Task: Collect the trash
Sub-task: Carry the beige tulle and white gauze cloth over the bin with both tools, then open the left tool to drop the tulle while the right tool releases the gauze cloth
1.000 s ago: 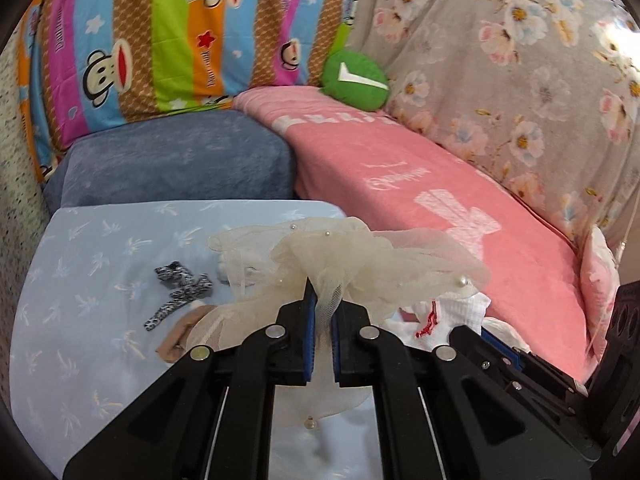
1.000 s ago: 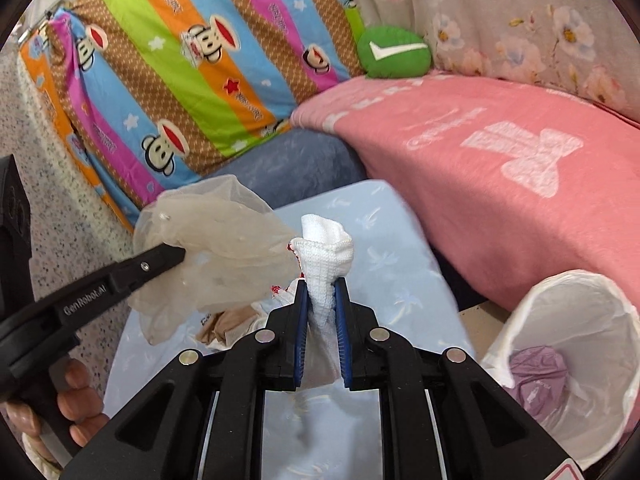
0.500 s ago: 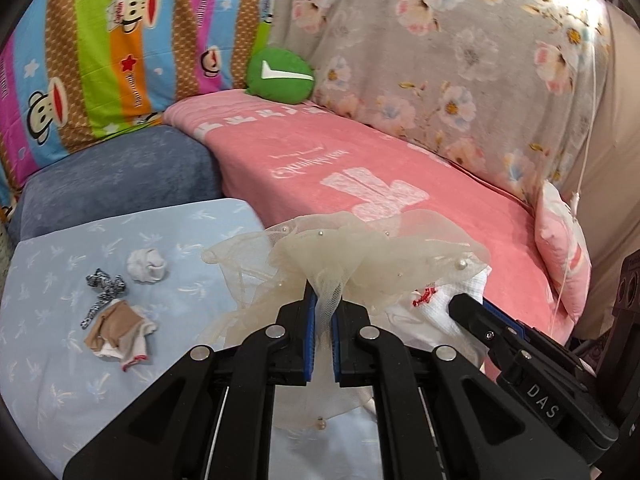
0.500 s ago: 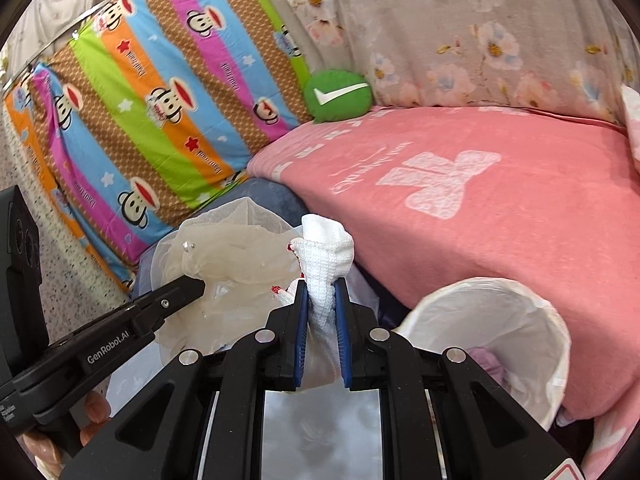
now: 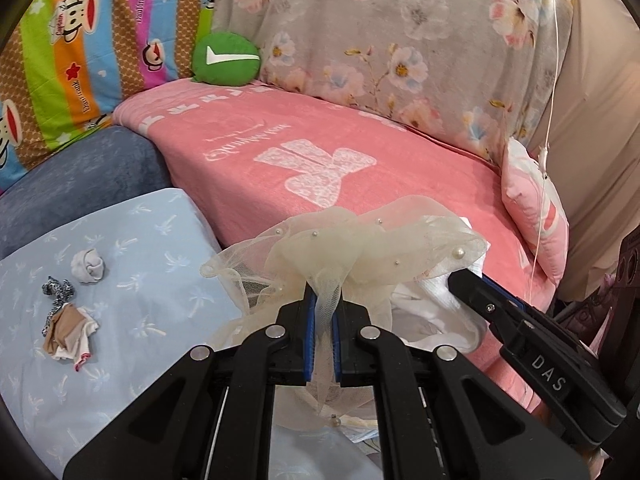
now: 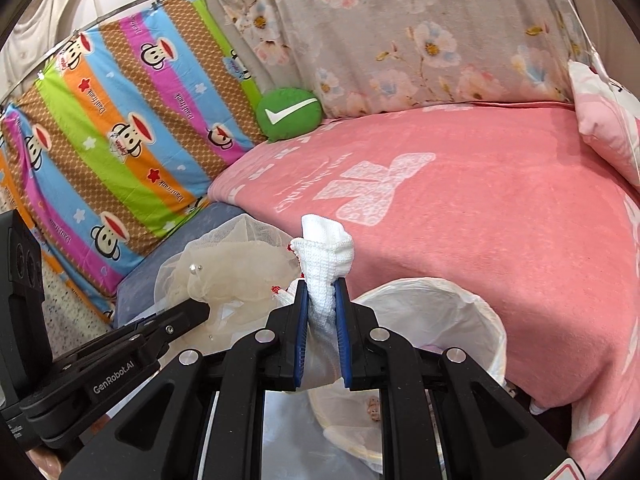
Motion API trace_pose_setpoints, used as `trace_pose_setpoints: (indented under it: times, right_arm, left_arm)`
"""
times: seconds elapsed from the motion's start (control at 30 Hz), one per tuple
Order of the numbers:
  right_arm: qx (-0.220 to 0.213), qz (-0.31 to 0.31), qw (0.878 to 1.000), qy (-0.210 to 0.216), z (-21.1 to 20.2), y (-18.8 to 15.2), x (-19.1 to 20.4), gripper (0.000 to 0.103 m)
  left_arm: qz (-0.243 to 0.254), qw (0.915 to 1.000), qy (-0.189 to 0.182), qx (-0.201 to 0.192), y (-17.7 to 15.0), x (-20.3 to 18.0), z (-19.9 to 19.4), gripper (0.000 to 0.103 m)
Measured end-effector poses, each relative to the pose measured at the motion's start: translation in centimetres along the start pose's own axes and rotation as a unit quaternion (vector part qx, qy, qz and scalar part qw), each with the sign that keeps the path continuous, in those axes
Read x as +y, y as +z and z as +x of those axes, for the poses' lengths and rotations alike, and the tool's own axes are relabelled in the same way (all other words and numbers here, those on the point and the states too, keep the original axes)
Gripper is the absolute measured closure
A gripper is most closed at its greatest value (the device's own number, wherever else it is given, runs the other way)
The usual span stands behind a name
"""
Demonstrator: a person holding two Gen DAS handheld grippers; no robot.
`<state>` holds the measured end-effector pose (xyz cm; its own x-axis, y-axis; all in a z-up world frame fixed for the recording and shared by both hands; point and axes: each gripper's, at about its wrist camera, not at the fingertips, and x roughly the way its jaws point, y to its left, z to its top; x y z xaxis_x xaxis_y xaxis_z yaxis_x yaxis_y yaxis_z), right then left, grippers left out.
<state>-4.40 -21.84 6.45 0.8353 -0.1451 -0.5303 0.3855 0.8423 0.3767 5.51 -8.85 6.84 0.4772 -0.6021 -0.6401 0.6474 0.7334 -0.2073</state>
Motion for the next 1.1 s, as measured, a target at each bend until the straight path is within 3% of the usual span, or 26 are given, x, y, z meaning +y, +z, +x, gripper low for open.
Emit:
trace_pose_setpoints:
  times: [0.3,0.4,0.43,0.47,0.73,1.1]
  right_arm:
    - [-0.002,0.018,1.0,-0.016,-0.2,0.1,-2.3,0.09]
    - [-0.002,0.022,1.0,-0.02,-0.3,0.0,-2.9,0.09]
    - [-0.002,0.023,1.0,-0.021,-0.2,0.0,-3.0,0.09]
    - [-0.002,0.023,1.0,-0.021,-0.2,0.0,-3.2,0.09]
    - [0.004,0.024,1.0,-0.018,0.4,0.1,-3.2,0.088]
    - [0.005,0.024,1.0,-0.013,0.8,0.1,-2.7,0.077]
  left_arm:
    - [0.002,0.9997,-0.01,0.022,-0.3,-1.9,2.1,0.093]
    - [-0.005,0.9996,-0.009,0.024,-0.4,-2.2,2.5,0.058]
    - [-0.008,0.9998,-0.005,0.017,-0.4,-2.2,2.4,0.041]
    - [-0.01,0.9999,-0.001,0.008,-0.4,-2.2,2.2,0.033]
    - [-0.014,0.9998,0.012,0.003,-0.1,-2.0,2.3,0.03]
    - [-0.017,0.9996,0.023,0.005,-0.4,-1.6,2.5,0.03]
